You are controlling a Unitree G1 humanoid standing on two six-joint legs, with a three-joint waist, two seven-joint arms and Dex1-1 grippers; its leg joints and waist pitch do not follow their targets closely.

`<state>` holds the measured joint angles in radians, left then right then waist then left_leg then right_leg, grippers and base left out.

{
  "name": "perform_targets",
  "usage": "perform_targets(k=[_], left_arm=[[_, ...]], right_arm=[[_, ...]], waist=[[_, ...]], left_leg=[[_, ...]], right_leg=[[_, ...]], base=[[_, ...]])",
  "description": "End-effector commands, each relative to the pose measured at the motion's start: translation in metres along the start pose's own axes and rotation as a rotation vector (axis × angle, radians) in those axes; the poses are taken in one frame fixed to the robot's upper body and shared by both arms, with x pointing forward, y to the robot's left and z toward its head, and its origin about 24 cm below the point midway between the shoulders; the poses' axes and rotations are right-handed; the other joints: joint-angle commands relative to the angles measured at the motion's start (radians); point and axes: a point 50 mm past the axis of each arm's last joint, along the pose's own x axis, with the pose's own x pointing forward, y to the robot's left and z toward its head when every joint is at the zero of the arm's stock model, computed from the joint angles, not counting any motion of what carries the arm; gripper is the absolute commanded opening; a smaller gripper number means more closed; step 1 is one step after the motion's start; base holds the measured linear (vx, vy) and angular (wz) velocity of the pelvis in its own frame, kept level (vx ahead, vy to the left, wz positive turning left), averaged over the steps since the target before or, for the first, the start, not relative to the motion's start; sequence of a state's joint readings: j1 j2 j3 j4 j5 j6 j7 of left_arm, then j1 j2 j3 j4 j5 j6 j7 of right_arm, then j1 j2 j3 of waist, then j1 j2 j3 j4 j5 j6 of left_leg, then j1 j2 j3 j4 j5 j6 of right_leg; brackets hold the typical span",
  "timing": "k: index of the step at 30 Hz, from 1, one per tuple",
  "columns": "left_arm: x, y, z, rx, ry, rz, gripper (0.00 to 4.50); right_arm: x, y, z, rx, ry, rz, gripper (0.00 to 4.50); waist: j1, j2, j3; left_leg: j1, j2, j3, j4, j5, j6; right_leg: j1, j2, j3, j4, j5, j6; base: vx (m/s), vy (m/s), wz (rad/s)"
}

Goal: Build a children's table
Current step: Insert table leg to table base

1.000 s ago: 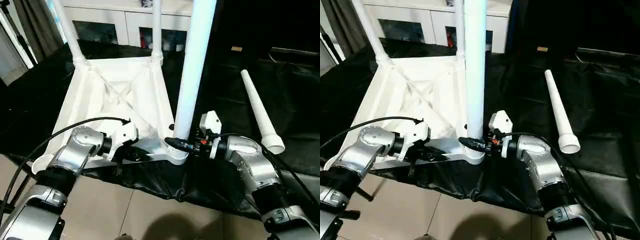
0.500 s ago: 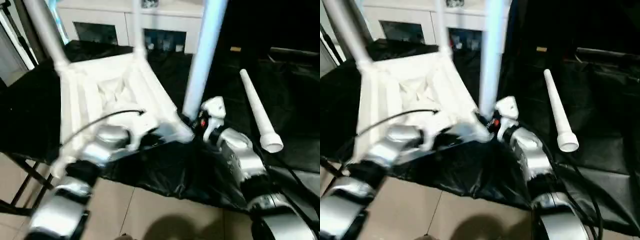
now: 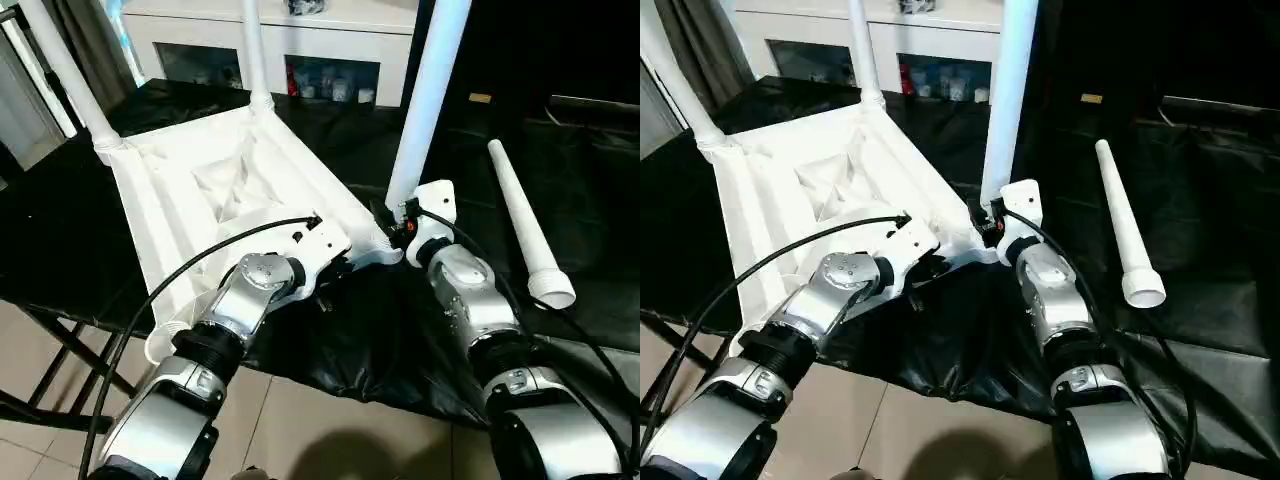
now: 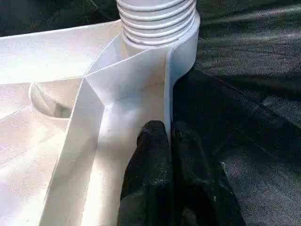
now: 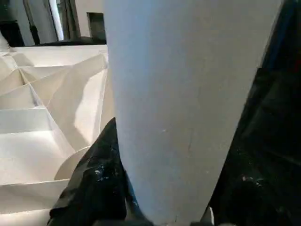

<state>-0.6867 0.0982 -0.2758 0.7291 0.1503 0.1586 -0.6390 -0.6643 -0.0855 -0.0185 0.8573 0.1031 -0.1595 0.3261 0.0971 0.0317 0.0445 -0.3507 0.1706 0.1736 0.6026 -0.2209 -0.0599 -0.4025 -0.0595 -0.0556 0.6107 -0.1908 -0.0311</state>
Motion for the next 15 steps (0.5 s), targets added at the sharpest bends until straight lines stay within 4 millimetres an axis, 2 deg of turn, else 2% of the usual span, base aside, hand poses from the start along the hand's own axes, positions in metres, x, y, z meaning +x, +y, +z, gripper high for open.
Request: perform_targets(k=[1,5,6,7,9,11,13,15], left_arm=[[0.002,0.005,0.026,0.027,-0.099,0.082,0.0],[0.0,0.004,0.023,0.032,-0.095,0.053,0.0],[0.0,0.004,0.023,0.032,-0.096,0.048,0.0],[-0.001,0.004,0.023,0.032,-0.096,0.043,0.0],[-0.002,0.004,0.022,0.036,-0.094,0.037,0.0],[-0.003,0.004,0.021,0.038,-0.094,0.033,0.0],[-0.005,0.006,0.019,0.042,-0.094,0.023,0.0],[-0.007,0.007,0.019,0.044,-0.094,0.019,0.0]], right_arm=[[-0.004,0.03,-0.034,0.072,0.131,0.085,1.88],[-0.002,0.029,-0.031,0.113,0.103,0.073,1.88],[-0.002,0.029,-0.03,0.117,0.096,0.079,2.23],[-0.001,0.029,-0.029,0.122,0.09,0.084,2.23],[-0.001,0.028,-0.027,0.118,0.077,0.083,2.63],[-0.001,0.028,-0.025,0.125,0.065,0.087,2.67],[0.0,0.026,-0.022,0.126,0.045,0.102,3.03],[0.0,0.025,-0.021,0.121,0.042,0.104,3.1]], waist=[[0.001,0.002,-0.058],[-0.003,0.004,-0.058],[-0.003,0.005,-0.058],[-0.004,0.005,-0.058],[-0.005,0.005,-0.058],[-0.007,0.006,-0.058],[-0.007,0.003,-0.059],[-0.007,0.006,-0.058]], left_leg=[[-0.002,0.058,-0.022,-0.076,-0.121,0.068],[-0.001,0.059,-0.022,-0.077,-0.132,0.067],[-0.001,0.059,-0.023,-0.077,-0.133,0.066],[-0.001,0.06,-0.023,-0.078,-0.134,0.065],[-0.003,0.06,-0.023,-0.078,-0.138,0.064],[-0.004,0.06,-0.023,-0.078,-0.141,0.067],[-0.005,0.06,-0.023,-0.076,-0.12,0.074],[-0.006,0.06,-0.023,-0.076,-0.112,0.08]], right_leg=[[0.057,-0.096,0.05,-0.068,-0.096,-0.244],[0.057,-0.097,0.05,-0.069,-0.098,-0.247],[0.056,-0.097,0.05,-0.069,-0.099,-0.248],[0.057,-0.096,0.05,-0.069,-0.099,-0.248],[0.058,-0.098,0.05,-0.069,-0.096,-0.25],[0.058,-0.097,0.05,-0.069,-0.092,-0.253],[0.06,-0.099,0.05,-0.065,-0.071,-0.258],[0.059,-0.099,0.049,-0.066,-0.073,-0.259]], base=[[0.0,0.0,0.0],[0.0,0.0,0.0],[0.0,0.0,0.0],[0.0,0.0,0.0],[0.0,0.0,0.0],[0.0,0.0,0.0],[0.0,0.0,0.0],[0.0,0.0,0.0]])
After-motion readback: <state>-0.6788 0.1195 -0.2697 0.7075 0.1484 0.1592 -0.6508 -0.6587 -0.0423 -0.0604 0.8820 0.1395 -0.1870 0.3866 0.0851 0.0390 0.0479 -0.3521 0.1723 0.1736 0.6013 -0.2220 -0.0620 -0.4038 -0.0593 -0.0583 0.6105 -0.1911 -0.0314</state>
